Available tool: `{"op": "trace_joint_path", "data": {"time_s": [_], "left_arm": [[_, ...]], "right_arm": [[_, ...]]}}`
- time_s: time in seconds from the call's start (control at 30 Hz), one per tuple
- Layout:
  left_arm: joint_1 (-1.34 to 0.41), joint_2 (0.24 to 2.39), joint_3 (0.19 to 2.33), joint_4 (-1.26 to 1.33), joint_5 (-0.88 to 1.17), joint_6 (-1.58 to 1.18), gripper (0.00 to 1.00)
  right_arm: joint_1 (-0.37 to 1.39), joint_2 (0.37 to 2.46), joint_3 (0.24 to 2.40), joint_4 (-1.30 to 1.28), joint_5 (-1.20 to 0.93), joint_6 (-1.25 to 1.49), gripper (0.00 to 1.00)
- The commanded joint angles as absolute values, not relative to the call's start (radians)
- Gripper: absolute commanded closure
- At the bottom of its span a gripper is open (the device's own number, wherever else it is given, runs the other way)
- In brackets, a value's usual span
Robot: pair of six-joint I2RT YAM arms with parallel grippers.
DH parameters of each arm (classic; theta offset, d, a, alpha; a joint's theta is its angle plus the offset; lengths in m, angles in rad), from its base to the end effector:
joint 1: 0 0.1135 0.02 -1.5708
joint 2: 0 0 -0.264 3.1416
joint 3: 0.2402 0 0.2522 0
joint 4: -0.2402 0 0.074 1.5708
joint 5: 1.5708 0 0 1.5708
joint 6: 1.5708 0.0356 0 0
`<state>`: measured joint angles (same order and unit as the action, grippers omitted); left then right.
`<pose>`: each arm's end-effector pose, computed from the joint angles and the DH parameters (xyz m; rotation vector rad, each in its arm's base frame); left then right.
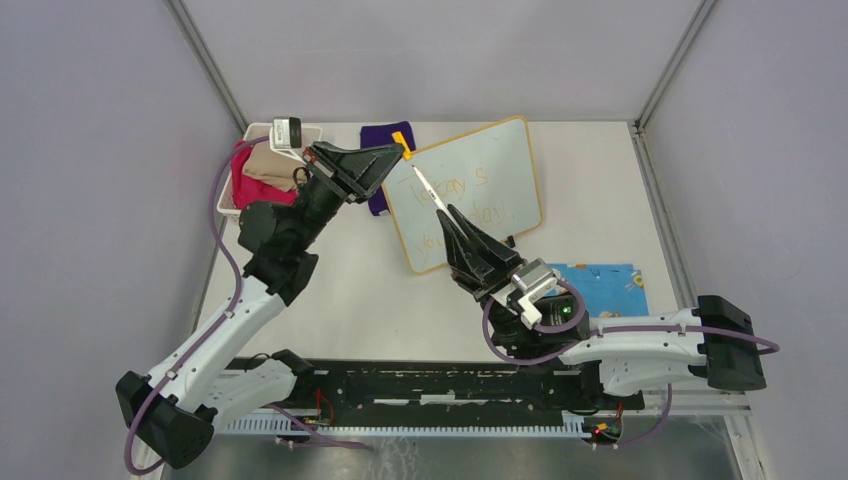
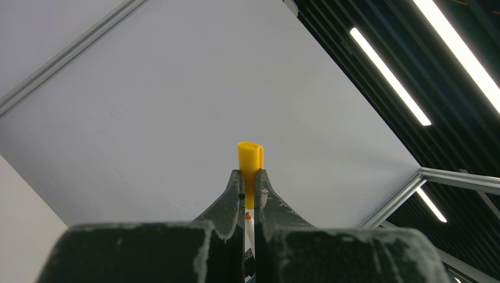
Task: Write a sentence on the whiteboard
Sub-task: Close the whiteboard marker at the center of the board.
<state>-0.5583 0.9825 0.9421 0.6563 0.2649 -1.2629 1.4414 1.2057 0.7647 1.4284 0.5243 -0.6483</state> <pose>0.1724 -0.1187 0.4458 -0.1142 1.1358 -1.7780 0.0474 0.2264 0.3973 -0.2407 0.7374 0.6009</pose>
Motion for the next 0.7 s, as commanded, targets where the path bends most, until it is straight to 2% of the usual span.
{"op": "trace_joint_path", "data": {"time_s": [0.0, 0.67], "left_arm": [[-0.569, 0.966, 0.943, 0.683, 0.282, -1.289, 0.98], [-0.589, 0.970, 0.930, 0.683, 0.282, -1.284, 0.98]], "right_arm": [[1.439, 1.198, 0.807, 1.477, 0.533, -0.644, 1.00], [1.439, 1.201, 0.804, 1.489, 0.539, -0.648, 1.00]]}}
